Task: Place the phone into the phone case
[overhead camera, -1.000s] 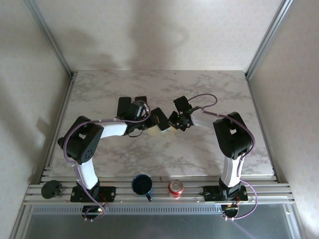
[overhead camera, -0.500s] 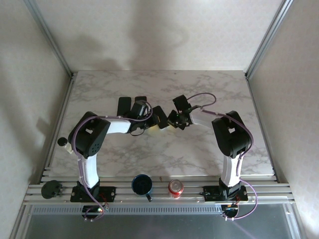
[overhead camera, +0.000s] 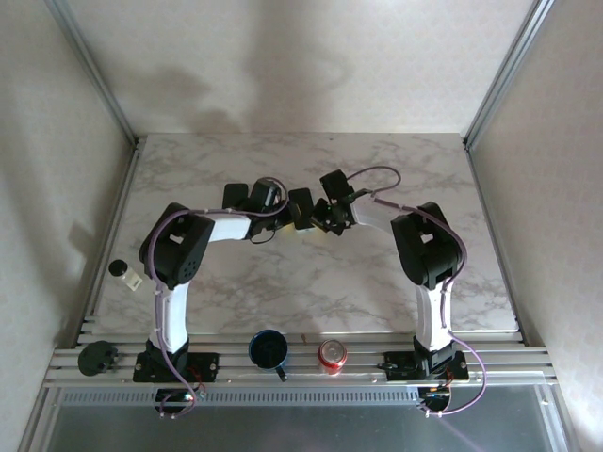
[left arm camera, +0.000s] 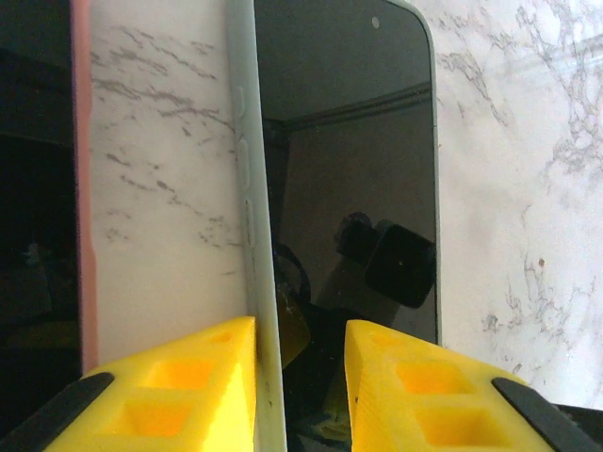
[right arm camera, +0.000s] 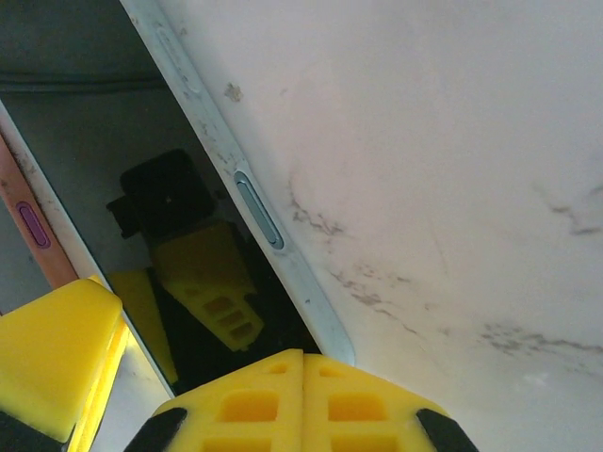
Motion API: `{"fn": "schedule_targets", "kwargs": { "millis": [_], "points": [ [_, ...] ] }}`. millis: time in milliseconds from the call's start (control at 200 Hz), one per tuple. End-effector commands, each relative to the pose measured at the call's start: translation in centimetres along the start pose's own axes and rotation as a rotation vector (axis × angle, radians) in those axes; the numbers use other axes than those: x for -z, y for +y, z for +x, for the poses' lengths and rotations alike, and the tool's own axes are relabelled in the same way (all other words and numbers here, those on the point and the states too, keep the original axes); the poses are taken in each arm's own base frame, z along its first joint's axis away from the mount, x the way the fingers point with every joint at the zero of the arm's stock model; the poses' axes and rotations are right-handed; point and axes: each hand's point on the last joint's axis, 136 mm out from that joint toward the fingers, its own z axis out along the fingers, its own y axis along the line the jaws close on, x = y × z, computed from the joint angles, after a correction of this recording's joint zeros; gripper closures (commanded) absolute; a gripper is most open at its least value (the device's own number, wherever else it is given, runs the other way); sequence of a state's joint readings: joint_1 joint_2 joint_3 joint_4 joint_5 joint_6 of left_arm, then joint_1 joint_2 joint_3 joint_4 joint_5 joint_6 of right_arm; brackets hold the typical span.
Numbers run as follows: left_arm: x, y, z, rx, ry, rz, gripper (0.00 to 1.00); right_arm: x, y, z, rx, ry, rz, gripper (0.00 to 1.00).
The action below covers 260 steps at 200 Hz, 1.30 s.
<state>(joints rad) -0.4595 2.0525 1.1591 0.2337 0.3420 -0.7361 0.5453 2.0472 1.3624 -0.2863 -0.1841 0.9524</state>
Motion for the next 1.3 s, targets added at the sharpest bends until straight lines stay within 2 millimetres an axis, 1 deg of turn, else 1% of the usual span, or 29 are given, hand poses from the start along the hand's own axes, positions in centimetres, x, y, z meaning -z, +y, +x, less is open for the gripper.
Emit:
{"fn": "schedule_targets", "kwargs": {
  "millis": [0, 170, 421, 691, 851, 1076, 1212, 1297],
  "points": [
    [-0.7, -1.1, 0.2, -0.005, 0.024, 0.036, 0.71, -2.2, -1.4, 0.1, 0.014, 0.021, 0.053, 1.0],
    [-0.9, -1.3, -0.5, -0.001, 0.014, 0.037, 0.71, -2.5, -1.2, -0.7, 0.004, 0.008, 0.048, 1.0],
    [-1.3, -1.4, -0.6, 0.017, 0.014, 0.047, 0.7, -2.7, -0.9, -1.6, -0.003, -0.004, 0.043, 1.0],
    [-1.1, -2.1, -0.9, 0.023, 0.009, 0.067, 0.7, -3.1, -1.0, -2.2, -0.014, -0.008, 0.044, 1.0],
    [-0.6, -3.0, -1.4, 0.019, -0.004, 0.085, 0.7, -3.1, -0.9, -2.4, -0.02, -0.016, 0.036, 1.0],
    [0.7, -5.1, -2.7, 0.01, -0.029, 0.113, 0.7, -2.0, 0.4, -3.3, -0.014, -0.049, -0.028, 1.0],
    [1.7, -6.5, -3.5, 0.004, -0.045, 0.133, 0.69, -0.8, 1.4, -4.3, -0.013, -0.076, -0.072, 1.0],
    [2.4, -7.0, -4.0, -0.001, -0.058, 0.13, 0.69, -0.1, 2.1, -4.8, -0.009, -0.083, -0.097, 1.0]
  ]
}}
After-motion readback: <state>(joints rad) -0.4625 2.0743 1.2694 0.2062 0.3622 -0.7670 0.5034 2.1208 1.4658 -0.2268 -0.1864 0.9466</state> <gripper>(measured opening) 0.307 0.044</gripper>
